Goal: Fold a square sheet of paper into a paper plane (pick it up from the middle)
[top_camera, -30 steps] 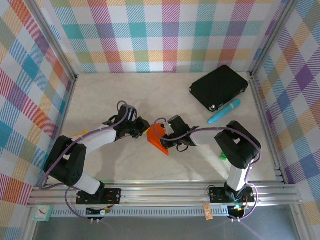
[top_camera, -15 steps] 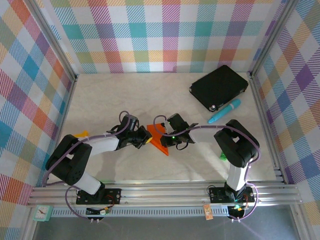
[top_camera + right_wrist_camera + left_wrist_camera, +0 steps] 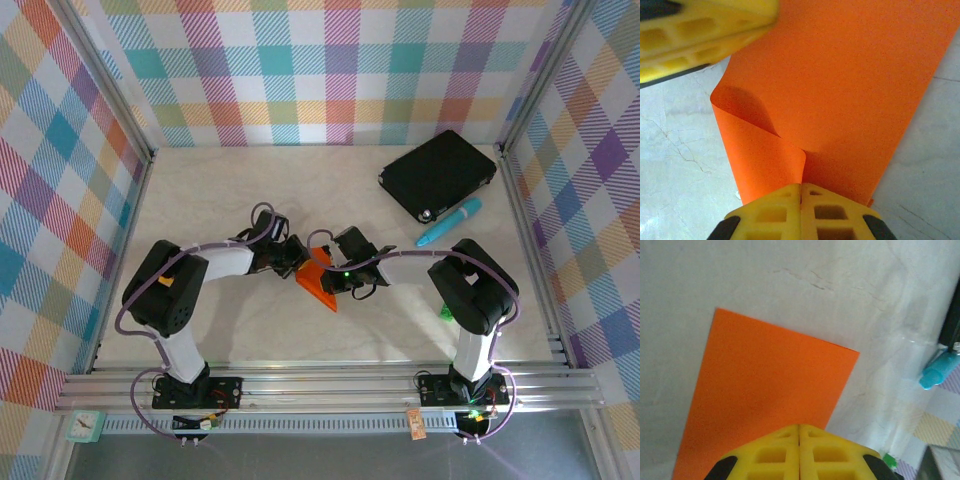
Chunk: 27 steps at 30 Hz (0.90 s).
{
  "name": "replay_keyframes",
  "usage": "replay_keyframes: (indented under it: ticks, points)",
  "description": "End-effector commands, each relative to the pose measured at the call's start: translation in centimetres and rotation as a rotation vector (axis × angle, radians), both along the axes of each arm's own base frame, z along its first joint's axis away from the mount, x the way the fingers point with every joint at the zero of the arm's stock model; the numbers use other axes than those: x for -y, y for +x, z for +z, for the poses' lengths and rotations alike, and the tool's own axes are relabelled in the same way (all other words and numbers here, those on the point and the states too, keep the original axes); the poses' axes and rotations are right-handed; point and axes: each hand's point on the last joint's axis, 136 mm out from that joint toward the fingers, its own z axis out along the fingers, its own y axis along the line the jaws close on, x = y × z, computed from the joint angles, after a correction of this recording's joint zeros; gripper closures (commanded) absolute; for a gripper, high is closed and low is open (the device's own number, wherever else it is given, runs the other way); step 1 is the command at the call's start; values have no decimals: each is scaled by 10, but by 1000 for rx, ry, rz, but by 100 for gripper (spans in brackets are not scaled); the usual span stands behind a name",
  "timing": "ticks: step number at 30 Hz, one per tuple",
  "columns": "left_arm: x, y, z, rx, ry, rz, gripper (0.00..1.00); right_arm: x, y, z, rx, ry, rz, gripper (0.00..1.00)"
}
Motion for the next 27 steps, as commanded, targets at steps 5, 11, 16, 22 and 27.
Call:
replay_keyframes:
  ticks: [5, 11, 16, 22, 27]
  points:
    - [-8, -12, -29, -93, 79, -46, 93, 8, -6, -10, -50, -45, -13, 98]
    - [-11, -25, -48, -152, 98, -67, 94, -1, 1, 9, 8, 10, 8, 98]
    - [-15, -31, -55, -171, 113, -72, 96, -3, 4, 17, 31, 22, 14, 98]
    - [-15, -33, -57, -177, 116, -76, 96, -2, 3, 17, 41, 22, 20, 98]
    - [-14, -30, -54, -167, 111, -75, 97, 1, 0, 9, 21, 2, 21, 98]
